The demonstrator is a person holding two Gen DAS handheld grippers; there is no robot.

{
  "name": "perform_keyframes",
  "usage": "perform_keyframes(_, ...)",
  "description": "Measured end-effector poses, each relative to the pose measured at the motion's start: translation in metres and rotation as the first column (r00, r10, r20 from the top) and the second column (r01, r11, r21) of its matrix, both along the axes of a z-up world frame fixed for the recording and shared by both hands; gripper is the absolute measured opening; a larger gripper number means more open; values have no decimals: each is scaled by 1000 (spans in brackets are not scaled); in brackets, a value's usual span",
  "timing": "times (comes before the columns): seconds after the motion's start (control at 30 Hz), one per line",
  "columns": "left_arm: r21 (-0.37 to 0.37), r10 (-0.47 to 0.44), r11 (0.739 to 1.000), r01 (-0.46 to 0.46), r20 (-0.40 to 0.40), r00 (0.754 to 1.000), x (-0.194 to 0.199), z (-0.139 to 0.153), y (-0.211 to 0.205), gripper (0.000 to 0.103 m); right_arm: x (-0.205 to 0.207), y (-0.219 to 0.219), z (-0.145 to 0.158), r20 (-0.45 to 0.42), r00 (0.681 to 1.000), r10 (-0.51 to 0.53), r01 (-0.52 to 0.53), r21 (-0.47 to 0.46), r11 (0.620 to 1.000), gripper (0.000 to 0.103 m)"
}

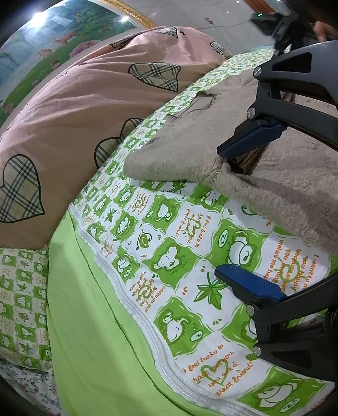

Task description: Fold small clothes

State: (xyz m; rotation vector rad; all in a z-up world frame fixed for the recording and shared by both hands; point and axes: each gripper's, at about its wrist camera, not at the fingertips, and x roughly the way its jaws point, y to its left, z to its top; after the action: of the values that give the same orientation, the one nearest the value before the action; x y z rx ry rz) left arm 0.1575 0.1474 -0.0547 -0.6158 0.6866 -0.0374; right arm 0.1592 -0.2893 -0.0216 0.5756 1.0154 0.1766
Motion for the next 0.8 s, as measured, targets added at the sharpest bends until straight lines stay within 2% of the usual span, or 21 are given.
perform_keyframes(0.1, -10, -19, 1000, 19, -26, 999, -2, 2, 0, 84, -37, -12, 18, 40, 999, -8, 7, 21, 1000, 56)
perform_keyframes(0.2, 15, -99, 995, 101, -92, 991, -12, 11, -7, 84, -77, -13, 33, 80, 997, -10, 10, 3, 1000, 61)
perform_keyframes(0.33, 45, -244, 967, 251, -113, 963, -70, 28, -23, 84, -127, -17, 38, 104, 995, -9, 8, 9, 1000, 66)
perform_keyframes(0.4, 76, -280, 954, 291, -123, 952, -100, 33, -25, 84, -149, -20, 34, 96, 995, -9, 8, 8, 1000, 66)
perform_keyframes(0.53, 139, -294, 938, 316, -160, 942, -163, 35, -19, 84, -191, -34, 28, 108, 994, -16, 12, 36, 999, 66)
perform_keyframes(0.63, 119, -303, 936, 331, -209, 930, -193, 27, -12, 84, -219, -39, 25, 122, 992, -11, 6, 46, 999, 66)
perform_keyframes(0.7, 95, -317, 933, 348, -245, 916, -209, 16, -9, 84, -237, -41, 24, 127, 992, 25, -31, 43, 999, 66)
perform_keyframes(0.8, 113, -325, 925, 362, -259, 910, -228, 8, -9, 84, -261, -38, 25, 136, 986, 101, -104, 16, 994, 66)
